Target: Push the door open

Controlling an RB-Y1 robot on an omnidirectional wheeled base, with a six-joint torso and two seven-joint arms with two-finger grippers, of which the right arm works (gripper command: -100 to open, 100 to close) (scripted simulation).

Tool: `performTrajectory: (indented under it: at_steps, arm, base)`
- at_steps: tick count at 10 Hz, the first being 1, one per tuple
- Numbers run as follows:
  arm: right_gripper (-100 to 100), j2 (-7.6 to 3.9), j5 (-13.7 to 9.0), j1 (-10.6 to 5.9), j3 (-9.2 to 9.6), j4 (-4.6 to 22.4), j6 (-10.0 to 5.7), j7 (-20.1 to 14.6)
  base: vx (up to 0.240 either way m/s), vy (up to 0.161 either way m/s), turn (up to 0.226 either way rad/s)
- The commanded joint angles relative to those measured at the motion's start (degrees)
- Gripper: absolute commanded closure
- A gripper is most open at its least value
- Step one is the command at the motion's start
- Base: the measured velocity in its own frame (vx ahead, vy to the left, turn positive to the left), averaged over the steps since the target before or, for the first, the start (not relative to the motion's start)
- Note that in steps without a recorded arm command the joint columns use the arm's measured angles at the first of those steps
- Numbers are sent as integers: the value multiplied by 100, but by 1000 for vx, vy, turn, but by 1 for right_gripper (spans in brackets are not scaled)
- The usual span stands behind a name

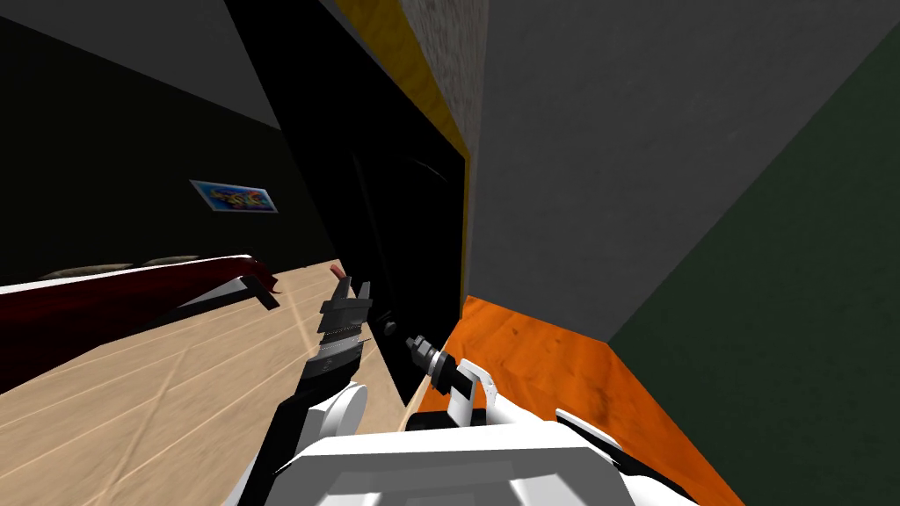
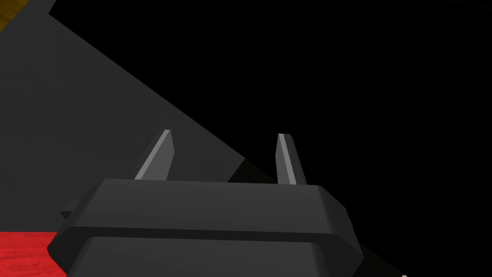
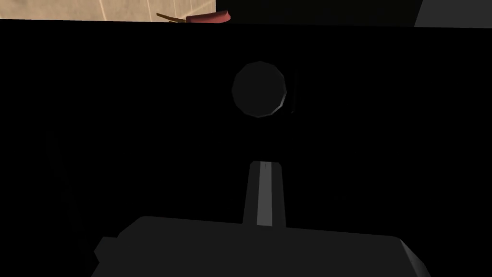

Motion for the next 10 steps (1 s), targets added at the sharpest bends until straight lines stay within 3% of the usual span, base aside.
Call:
performTrajectory:
  at_steps: [1,2,5,6,10]
  arm:
    - [100,1,0,0,0,0,0,0]
    - [-100,69,13,7,-182,86,41,55]
    - [-100,190,37,20,-504,239,114,152]
    - [-100,197,27,-28,-428,306,52,116]
    - [-100,321,54,-62,-549,454,51,164]
  base:
    - [0,0,0]
    - [-72,27,-82]
    - [-172,63,-94]
    - [-74,31,-20]
    - [102,163,38]
